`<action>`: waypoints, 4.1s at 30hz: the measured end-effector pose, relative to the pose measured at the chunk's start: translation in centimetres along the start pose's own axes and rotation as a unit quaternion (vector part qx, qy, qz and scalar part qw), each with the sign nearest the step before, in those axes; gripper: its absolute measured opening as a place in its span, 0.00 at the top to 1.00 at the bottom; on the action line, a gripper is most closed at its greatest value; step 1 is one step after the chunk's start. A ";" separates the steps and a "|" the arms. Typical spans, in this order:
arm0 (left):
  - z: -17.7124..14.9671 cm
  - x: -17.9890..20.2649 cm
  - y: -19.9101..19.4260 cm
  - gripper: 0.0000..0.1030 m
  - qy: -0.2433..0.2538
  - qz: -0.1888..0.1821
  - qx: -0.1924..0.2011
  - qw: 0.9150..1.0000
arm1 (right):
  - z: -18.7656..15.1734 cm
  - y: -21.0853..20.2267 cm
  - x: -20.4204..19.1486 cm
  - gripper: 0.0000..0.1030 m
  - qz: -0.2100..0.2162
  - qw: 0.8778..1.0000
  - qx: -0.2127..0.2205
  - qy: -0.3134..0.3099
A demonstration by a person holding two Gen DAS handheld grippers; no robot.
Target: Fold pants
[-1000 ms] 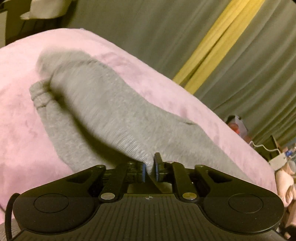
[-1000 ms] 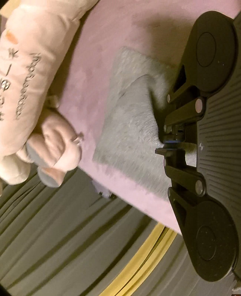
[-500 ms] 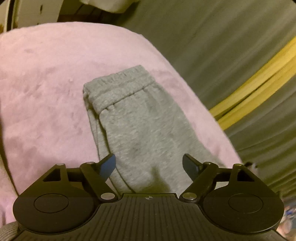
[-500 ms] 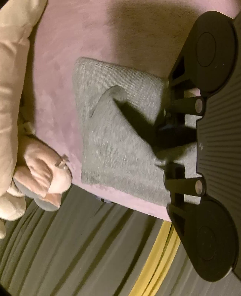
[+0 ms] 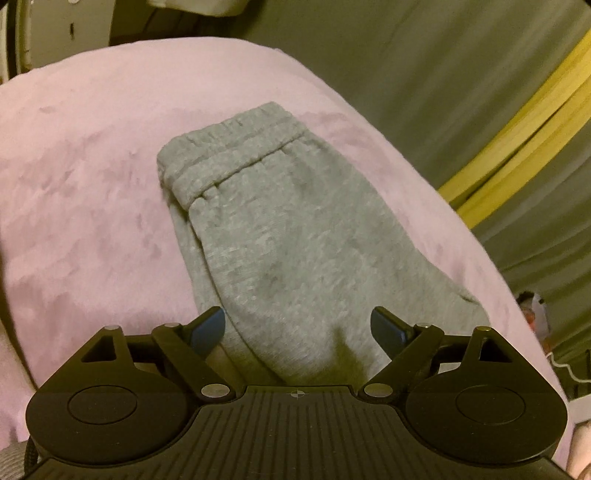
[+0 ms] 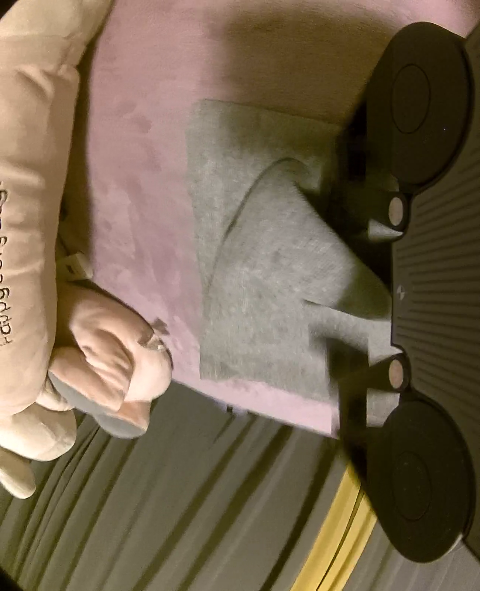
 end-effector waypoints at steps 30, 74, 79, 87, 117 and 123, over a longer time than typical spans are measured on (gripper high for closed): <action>0.0 1.3 0.6 0.12 0.038 0.010 -0.008 0.999 | 0.6 -5.6 -1.1 0.29 -0.250 0.926 0.140 -0.247; -1.4 12.8 11.6 0.00 0.326 0.062 0.081 0.940 | -23.9 4.5 -12.8 0.04 -0.079 0.844 -0.077 -0.524; 0.8 12.4 12.1 0.00 0.298 0.095 0.116 0.943 | -23.9 4.5 -12.7 0.04 -0.078 0.845 -0.072 -0.524; 0.2 11.1 11.9 0.00 0.290 0.114 0.116 0.943 | -24.3 4.3 -13.3 0.04 -0.065 0.850 -0.054 -0.520; -2.6 14.9 12.2 0.00 0.391 0.031 0.133 0.910 | -33.6 11.6 -24.0 0.59 0.048 0.800 -0.032 -0.597; -0.7 14.5 13.9 0.00 0.356 0.024 0.109 0.928 | -32.3 9.7 -23.4 0.56 0.058 0.821 -0.039 -0.566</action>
Point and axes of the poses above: each gripper's, at about its wrist camera, not at the fingertips, and y roughly the way its jaws point, x to its right, z to its top, the point moved 5 cm from there along y, roughly the way its jaws point, and after that the axes turned 6 degrees about -x, right-handed, at the moved point
